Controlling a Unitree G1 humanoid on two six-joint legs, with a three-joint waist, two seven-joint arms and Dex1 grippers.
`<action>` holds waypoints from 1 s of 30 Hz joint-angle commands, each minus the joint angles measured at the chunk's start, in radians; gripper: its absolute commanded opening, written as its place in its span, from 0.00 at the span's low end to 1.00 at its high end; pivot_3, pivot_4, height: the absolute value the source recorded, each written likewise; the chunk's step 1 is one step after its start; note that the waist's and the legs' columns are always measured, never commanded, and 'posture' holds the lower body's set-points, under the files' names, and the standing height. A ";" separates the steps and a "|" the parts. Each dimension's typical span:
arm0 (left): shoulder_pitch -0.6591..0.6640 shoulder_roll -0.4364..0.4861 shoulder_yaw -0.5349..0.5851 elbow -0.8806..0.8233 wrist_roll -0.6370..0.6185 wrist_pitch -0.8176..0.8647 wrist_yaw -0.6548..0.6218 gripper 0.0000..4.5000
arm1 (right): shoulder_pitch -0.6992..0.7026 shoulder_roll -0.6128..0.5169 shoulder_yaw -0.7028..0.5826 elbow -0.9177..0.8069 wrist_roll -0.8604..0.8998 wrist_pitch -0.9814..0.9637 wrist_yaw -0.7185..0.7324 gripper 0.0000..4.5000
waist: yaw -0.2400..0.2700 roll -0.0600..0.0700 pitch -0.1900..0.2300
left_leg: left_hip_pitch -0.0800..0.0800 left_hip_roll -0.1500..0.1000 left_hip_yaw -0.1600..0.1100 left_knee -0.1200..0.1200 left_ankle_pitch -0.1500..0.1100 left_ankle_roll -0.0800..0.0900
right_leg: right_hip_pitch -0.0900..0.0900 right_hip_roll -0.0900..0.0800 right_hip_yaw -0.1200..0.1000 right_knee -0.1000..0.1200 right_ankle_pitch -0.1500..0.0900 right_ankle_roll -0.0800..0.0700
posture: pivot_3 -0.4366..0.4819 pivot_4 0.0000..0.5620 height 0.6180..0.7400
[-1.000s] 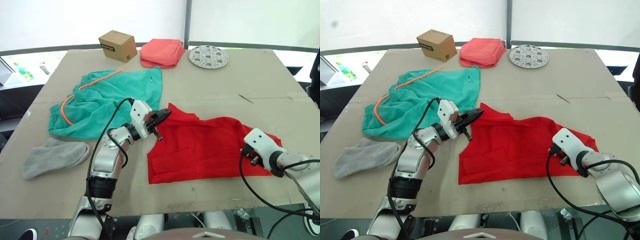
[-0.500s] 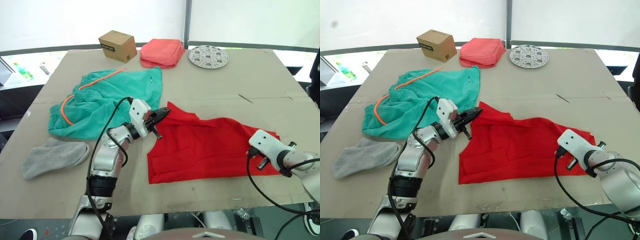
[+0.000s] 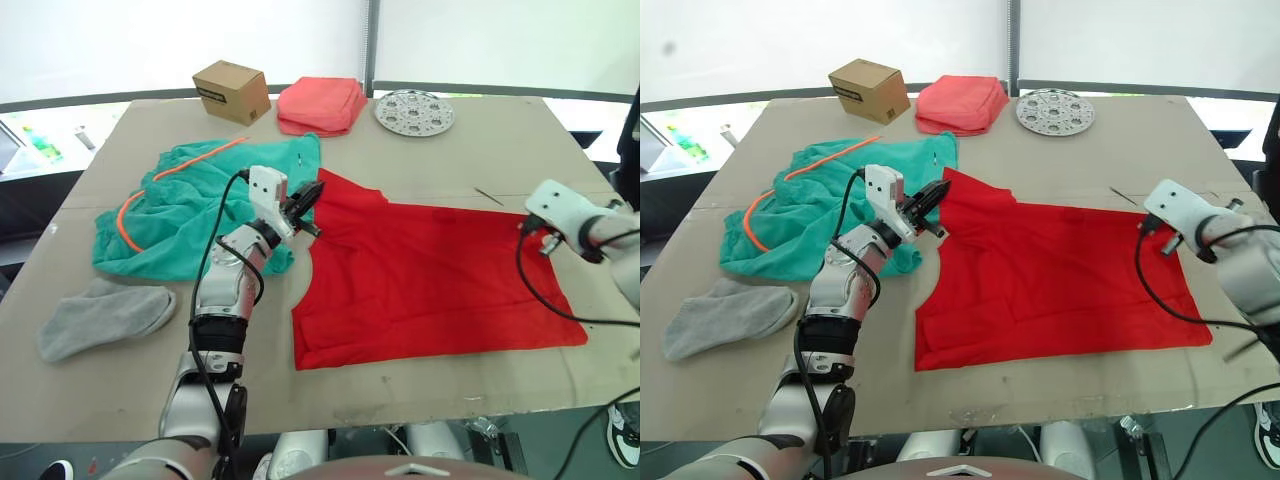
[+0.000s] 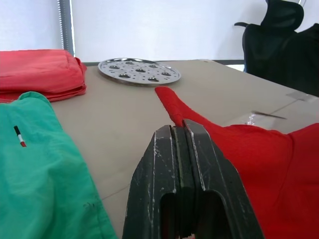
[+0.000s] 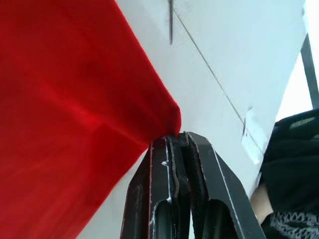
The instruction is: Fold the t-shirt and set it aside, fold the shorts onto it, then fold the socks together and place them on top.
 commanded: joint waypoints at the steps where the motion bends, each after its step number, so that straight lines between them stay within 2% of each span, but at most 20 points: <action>1: -0.028 -0.026 -0.025 0.015 0.058 -0.109 0.035 0.00 | -0.112 0.086 0.022 0.243 -0.081 -0.155 -0.048 0.01 | -0.003 0.000 0.000 | 0.000 0.000 0.000 0.000 0.000 0.000 | 0.000 0.000 0.000 0.000 0.000 0.000 | 0.48 0.27 1.00; 7: -0.043 -0.051 -0.010 0.090 0.126 -0.235 0.142 0.00 | -0.246 0.174 0.025 0.519 -0.155 -0.356 -0.080 0.01 | 0.006 0.000 0.000 | -0.001 0.000 0.000 -0.001 0.001 -0.001 | -0.001 0.000 0.000 0.000 0.000 0.000 | 0.48 0.27 1.00; 10: -0.028 -0.043 -0.009 0.079 0.094 -0.265 0.089 0.00 | -0.254 0.171 0.024 0.553 -0.178 -0.407 -0.047 0.01 | 0.007 0.000 0.000 | -0.001 0.000 0.000 -0.001 0.001 -0.001 | -0.001 0.000 0.000 0.000 0.000 0.000 | 0.48 0.27 1.00; 14: 0.045 -0.012 -0.033 0.016 0.065 -0.351 -0.045 0.00 | -0.191 0.148 -0.015 0.472 -0.165 -0.391 0.004 0.01 | 0.006 0.001 0.000 | 0.000 0.001 0.000 -0.001 0.000 0.000 | -0.001 -0.001 0.001 0.000 0.000 0.000 | 0.48 0.27 1.00; 17: 0.138 0.039 -0.048 -0.053 -0.002 -0.433 -0.227 0.00 | -0.060 0.098 -0.072 0.322 -0.144 -0.321 0.042 0.01 | 0.008 0.001 0.000 | -0.001 0.001 0.000 -0.001 0.000 0.000 | -0.001 -0.001 0.001 0.000 0.000 0.000 | 0.48 0.27 1.00; 20: 0.196 0.084 -0.056 -0.089 -0.034 -0.464 -0.328 0.00 | 0.047 0.065 -0.111 0.200 -0.140 -0.265 0.063 0.01 | 0.008 0.003 0.001 | -0.001 0.002 0.000 -0.002 0.000 0.000 | -0.001 -0.002 0.000 0.000 0.000 -0.001 | 0.48 0.27 1.00; 24: 0.227 0.130 -0.058 -0.033 -0.010 -0.541 -0.402 0.00 | 0.145 0.063 -0.156 0.079 -0.128 -0.172 0.077 0.01 | 0.006 0.004 0.000 | 0.001 0.002 0.001 -0.001 0.000 0.000 | -0.001 -0.003 0.001 0.000 0.000 -0.001 | 0.48 0.27 1.00; 30: 0.196 0.157 -0.108 0.114 0.066 -0.744 -0.489 0.00 | 0.189 0.082 -0.171 0.041 -0.136 -0.136 0.065 0.01 | 0.007 0.004 0.000 | 0.001 0.001 0.002 0.000 0.000 0.000 | -0.001 -0.002 0.002 0.000 0.000 -0.001 | 0.48 0.27 1.00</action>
